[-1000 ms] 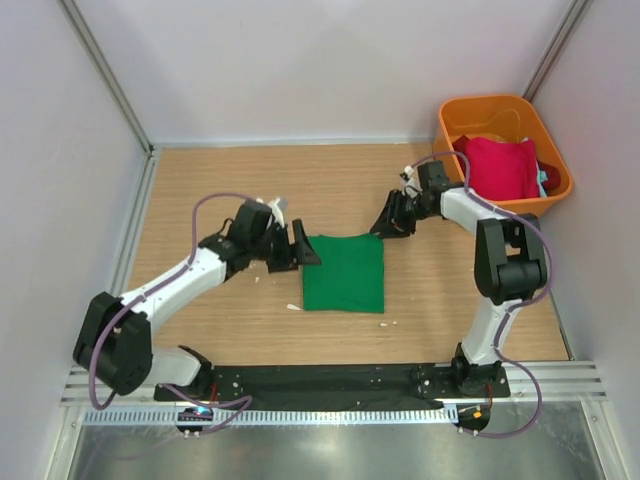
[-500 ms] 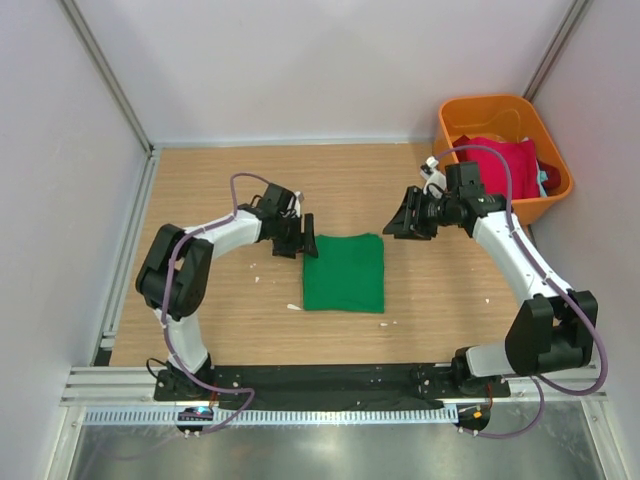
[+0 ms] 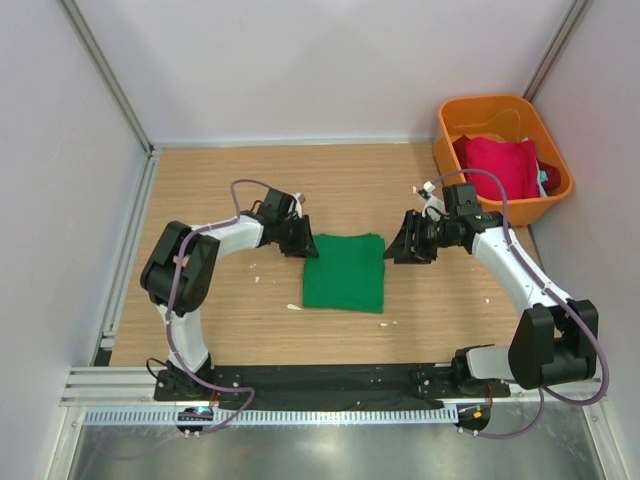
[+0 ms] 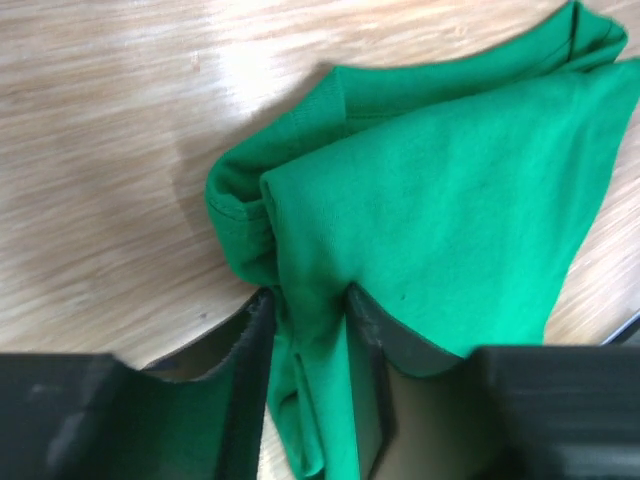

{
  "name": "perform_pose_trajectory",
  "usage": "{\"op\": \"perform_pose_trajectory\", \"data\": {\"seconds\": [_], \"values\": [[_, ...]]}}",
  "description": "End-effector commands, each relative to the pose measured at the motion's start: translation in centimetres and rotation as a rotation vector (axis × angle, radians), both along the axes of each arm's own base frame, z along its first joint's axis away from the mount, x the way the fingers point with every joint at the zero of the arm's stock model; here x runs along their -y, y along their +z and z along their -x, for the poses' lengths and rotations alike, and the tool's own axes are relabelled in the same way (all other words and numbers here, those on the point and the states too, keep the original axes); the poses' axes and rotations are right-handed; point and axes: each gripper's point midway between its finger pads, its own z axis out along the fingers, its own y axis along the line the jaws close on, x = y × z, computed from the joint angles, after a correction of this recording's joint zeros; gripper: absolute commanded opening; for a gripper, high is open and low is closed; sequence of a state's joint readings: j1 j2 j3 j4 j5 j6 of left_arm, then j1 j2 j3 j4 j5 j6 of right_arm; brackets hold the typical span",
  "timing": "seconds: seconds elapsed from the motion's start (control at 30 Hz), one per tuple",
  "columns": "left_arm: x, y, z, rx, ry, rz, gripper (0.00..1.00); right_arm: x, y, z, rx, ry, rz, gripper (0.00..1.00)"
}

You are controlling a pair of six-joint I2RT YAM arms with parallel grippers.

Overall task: Fold and stack the t-shirts
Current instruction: Neatly place the folded tshirt to the corner

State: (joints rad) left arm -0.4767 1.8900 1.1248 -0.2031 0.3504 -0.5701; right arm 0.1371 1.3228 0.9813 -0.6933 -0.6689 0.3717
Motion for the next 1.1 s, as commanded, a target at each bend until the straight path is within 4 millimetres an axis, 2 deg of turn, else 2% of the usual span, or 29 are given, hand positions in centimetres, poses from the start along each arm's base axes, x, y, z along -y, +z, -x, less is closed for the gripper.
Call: {"op": "perform_pose_trajectory", "data": {"seconds": [0.0, 0.03, 0.1, 0.2, 0.3, 0.33, 0.4, 0.43, 0.5, 0.57, 0.6, 0.63, 0.67, 0.7, 0.73, 0.77, 0.8, 0.83, 0.87, 0.9, 0.93, 0.97, 1.0, 1.03, 1.07], "values": [[0.1, -0.9, -1.1, 0.017, 0.023, -0.011, 0.26, -0.5, 1.3, 0.1, 0.04, 0.018, -0.039, 0.47], [-0.1, -0.9, -1.4, 0.024, 0.029, -0.024, 0.2, -0.5, 1.3, 0.2, 0.036, 0.019, -0.046, 0.46], [-1.0, -0.8, -2.0, 0.037, 0.047, -0.061, 0.0, -0.6, 1.4, 0.2, 0.027, 0.017, -0.056, 0.46], [-3.7, -0.4, -2.7, 0.05, 0.053, -0.176, 0.0, -1.0, 1.5, 0.6, 0.015, 0.026, -0.065, 0.46], [-8.4, 0.2, -4.0, 0.068, 0.06, -0.379, 0.0, -1.3, 1.0, 1.3, -0.01, 0.031, -0.064, 0.46], [-9.7, 0.9, -4.5, 0.082, 0.014, -0.442, 0.0, -1.4, 0.9, 1.5, -0.014, 0.034, -0.063, 0.46], [-14.0, 1.0, -5.9, 0.089, 0.058, -0.564, 0.0, -1.4, 0.3, 1.9, -0.031, 0.03, -0.041, 0.46], [-15.3, 1.8, -7.1, 0.123, 0.05, -0.604, 0.0, -1.3, 0.1, 2.0, -0.033, 0.028, -0.033, 0.46], [-18.5, 2.0, -8.6, 0.138, 0.071, -0.698, 0.0, -1.2, -0.4, 2.2, -0.051, 0.012, -0.014, 0.46], [-22.1, 3.0, -11.0, 0.175, 0.112, -0.769, 0.0, -1.3, -0.4, 2.3, -0.061, 0.005, -0.019, 0.46], [-23.2, 2.1, -11.6, 0.159, 0.117, -0.797, 0.0, -1.3, -0.3, 2.2, -0.058, 0.003, -0.011, 0.46], [-25.3, 3.0, -13.2, 0.176, 0.165, -0.81, 0.0, -1.3, -0.3, 2.3, -0.055, 0.012, 0.004, 0.46], [-26.5, 1.9, -13.8, 0.163, 0.129, -0.848, 0.0, -1.0, -0.2, 2.4, -0.067, 0.016, 0.029, 0.46], [-27.6, 2.8, -15.6, 0.214, 0.147, -0.869, 0.0, -0.7, -0.4, 2.3, -0.07, 0.013, 0.061, 0.46], [-29.3, 2.9, -16.6, 0.236, 0.154, -0.915, 0.0, -0.4, -0.5, 2.3, -0.069, 0.024, 0.086, 0.46], [-30.4, 3.1, -17.6, 0.272, 0.132, -0.954, 0.0, -0.1, -0.8, 2.7, -0.099, 0.021, 0.105, 0.46], [-30.9, 2.4, -19.0, 0.301, 0.134, -0.955, 0.0, 0.0, -0.6, 2.6, -0.101, 0.023, 0.111, 0.46], [-31.4, 3.6, -20.7, 0.342, 0.151, -0.955, 0.0, 0.1, -0.8, 3.2, -0.127, 0.032, 0.134, 0.46], [-32.9, 3.8, -21.4, 0.339, 0.17, -0.965, 0.0, 0.3, -1.0, 3.4, -0.126, 0.054, 0.162, 0.46], [-33.5, 3.7, -22.1, 0.342, 0.145, -0.987, 0.0, 0.5, -0.8, 2.9, -0.128, 0.06, 0.188, 0.46], [-33.7, 4.1, -23.8, 0.37, 0.143, -1.004, 0.0, 0.8, -1.0, 2.9, -0.134, 0.06, 0.215, 0.46], [-35.9, 4.0, -24.2, 0.36, 0.153, -1.038, 0.0, 0.9, -1.0, 3.0, -0.148, 0.067, 0.232, 0.46], [-36.7, 5.4, -25.7, 0.403, 0.14, -1.076, 0.0, 1.0, -0.7, 2.5, -0.142, 0.062, 0.241, 0.46], [-37.2, 4.0, -26.1, 0.384, 0.115, -1.108, 0.0, 1.1, -0.8, 2.3, -0.145, 0.056, 0.253, 0.46], [-37.9, 4.2, -26.7, 0.393, 0.122, -1.126, 0.0, 1.1, -0.8, 2.0, -0.144, 0.054, 0.256, 0.46]]}}
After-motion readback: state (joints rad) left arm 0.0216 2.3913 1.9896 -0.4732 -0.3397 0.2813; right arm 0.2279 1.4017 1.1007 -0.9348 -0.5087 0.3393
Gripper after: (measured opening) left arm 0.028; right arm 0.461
